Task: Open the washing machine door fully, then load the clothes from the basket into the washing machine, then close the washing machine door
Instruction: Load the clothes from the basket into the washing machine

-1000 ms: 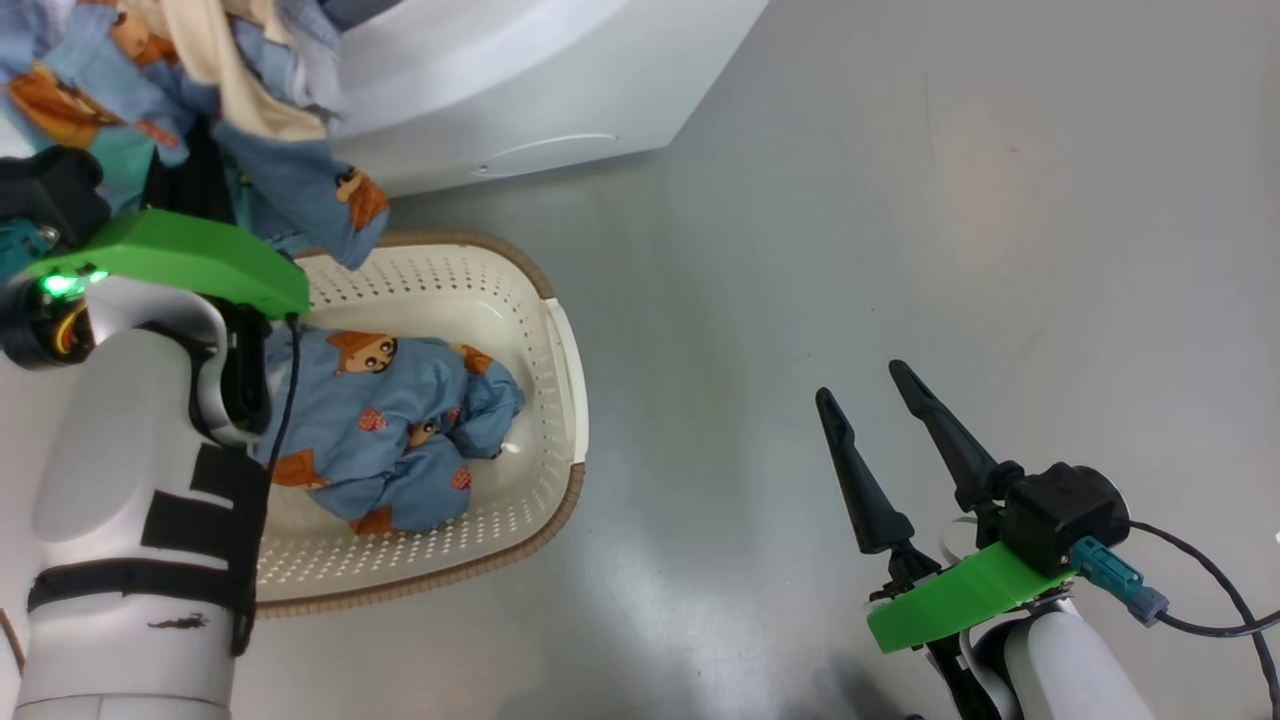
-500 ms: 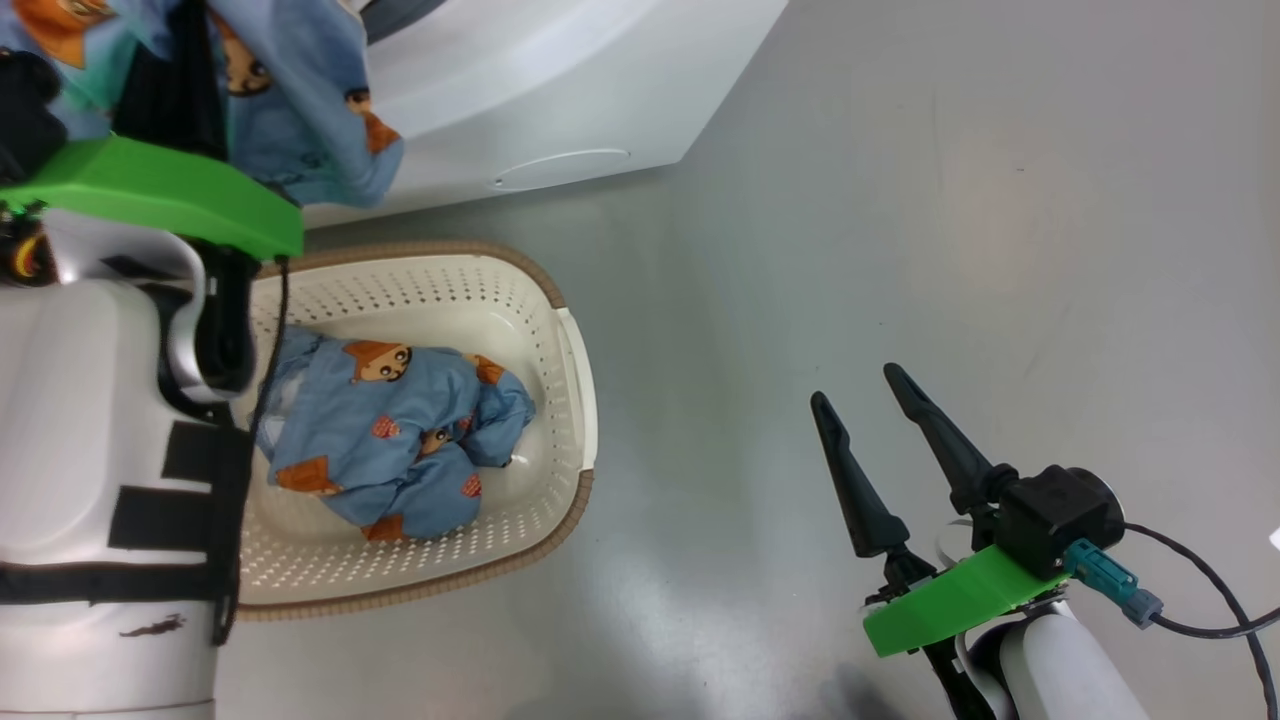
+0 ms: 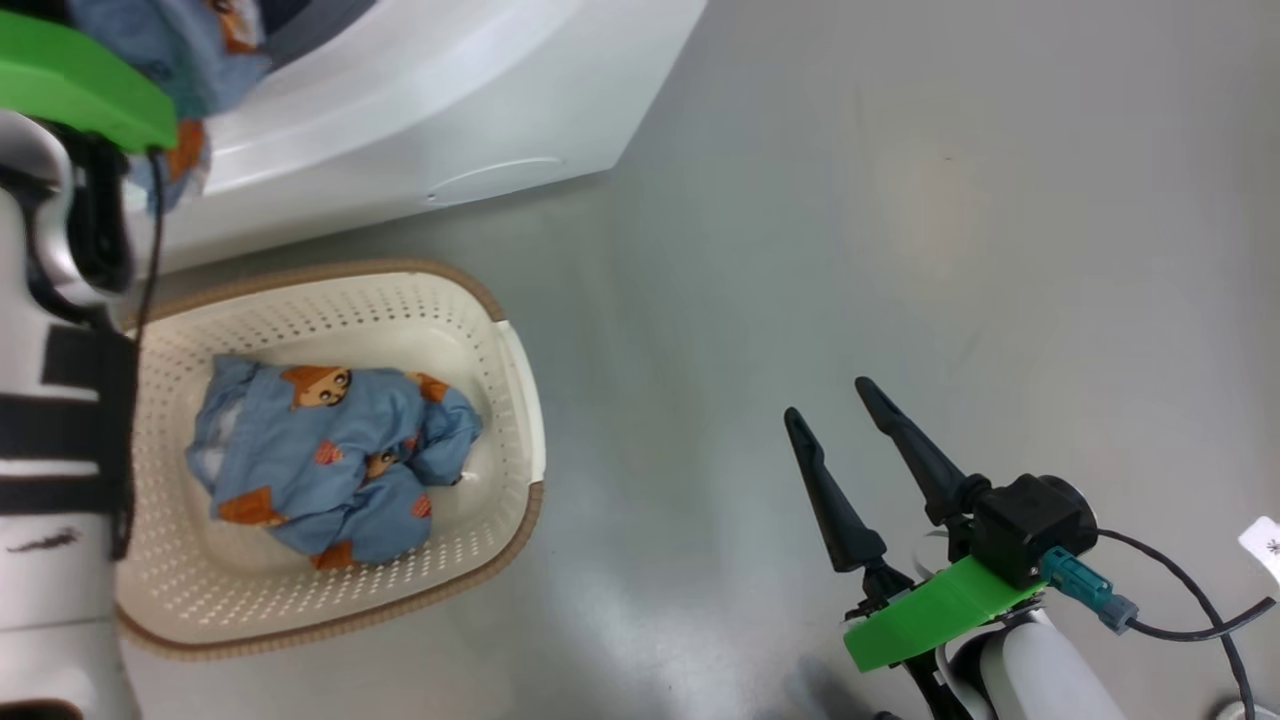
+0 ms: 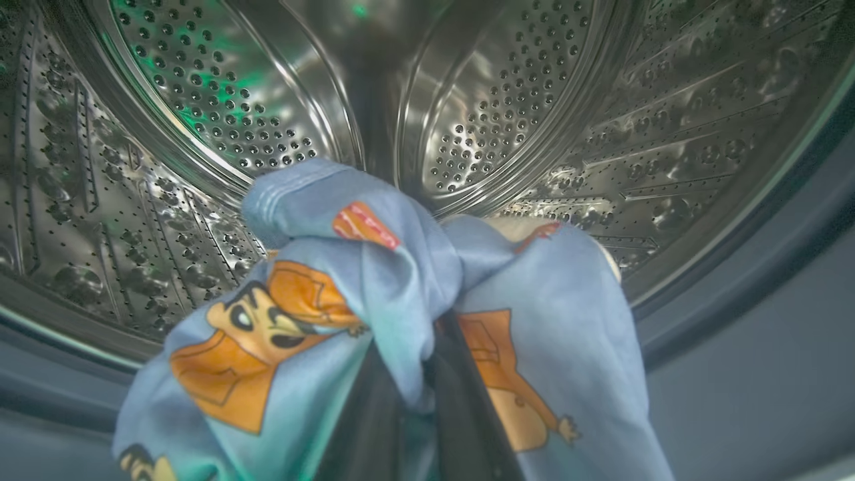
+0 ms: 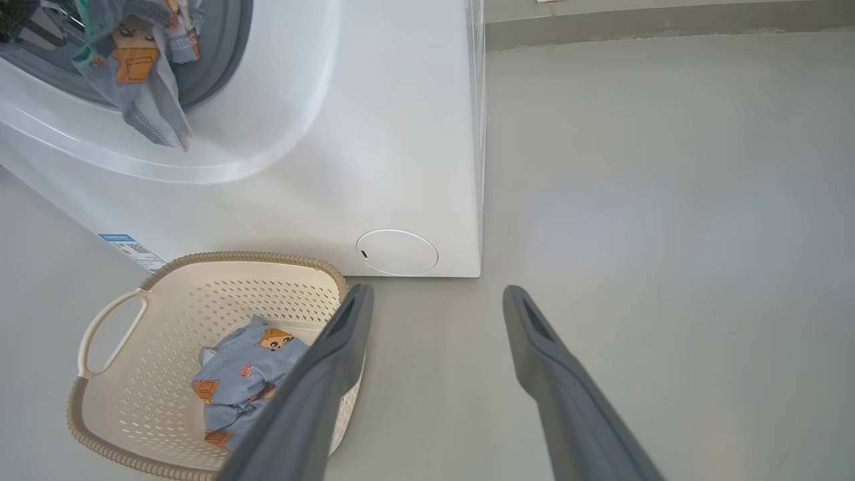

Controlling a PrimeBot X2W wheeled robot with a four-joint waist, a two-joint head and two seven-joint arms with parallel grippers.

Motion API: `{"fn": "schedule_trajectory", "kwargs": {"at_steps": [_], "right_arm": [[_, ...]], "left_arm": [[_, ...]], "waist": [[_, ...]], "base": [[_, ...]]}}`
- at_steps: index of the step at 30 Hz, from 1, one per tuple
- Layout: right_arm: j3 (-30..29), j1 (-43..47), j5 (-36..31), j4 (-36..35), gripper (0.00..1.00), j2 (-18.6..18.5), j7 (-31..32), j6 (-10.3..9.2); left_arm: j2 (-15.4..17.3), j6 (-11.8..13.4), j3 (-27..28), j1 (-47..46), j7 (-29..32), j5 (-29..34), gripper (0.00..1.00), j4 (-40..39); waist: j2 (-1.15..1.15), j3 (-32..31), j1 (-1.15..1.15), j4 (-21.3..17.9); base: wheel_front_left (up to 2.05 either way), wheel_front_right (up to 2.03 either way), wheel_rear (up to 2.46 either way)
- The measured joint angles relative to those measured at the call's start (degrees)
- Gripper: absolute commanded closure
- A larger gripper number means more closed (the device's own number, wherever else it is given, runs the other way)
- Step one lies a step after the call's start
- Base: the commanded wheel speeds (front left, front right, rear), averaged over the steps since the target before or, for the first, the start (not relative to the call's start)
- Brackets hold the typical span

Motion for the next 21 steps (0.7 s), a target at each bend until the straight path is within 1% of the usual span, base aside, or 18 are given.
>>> {"fn": "schedule_trajectory", "kwargs": {"at_steps": [12,13,21], "right_arm": [[2.5,2.0,0.3,0.5,0.00,0.0,0.0,0.00],[2.9,2.2,0.3,0.5,0.00,0.0,0.0,0.00],[4.6,3.1,0.3,0.5,0.00,0.1,0.0,0.00]], "left_arm": [[3.9,0.6,-0.7,-8.2,-1.5,3.2,1.00,11.3],[4.2,1.0,-0.8,-8.8,-1.5,3.4,1.00,12.4],[7.7,1.0,-1.4,-15.4,-2.1,5.2,1.00,20.8]], "waist": [[0.00,-1.1,0.00,-4.0],[0.00,-1.1,0.00,-4.3],[0.00,-0.1,0.00,-6.8]], "base": [[0.00,0.00,0.00],[0.00,0.00,0.00],[0.00,0.00,0.00]]}}
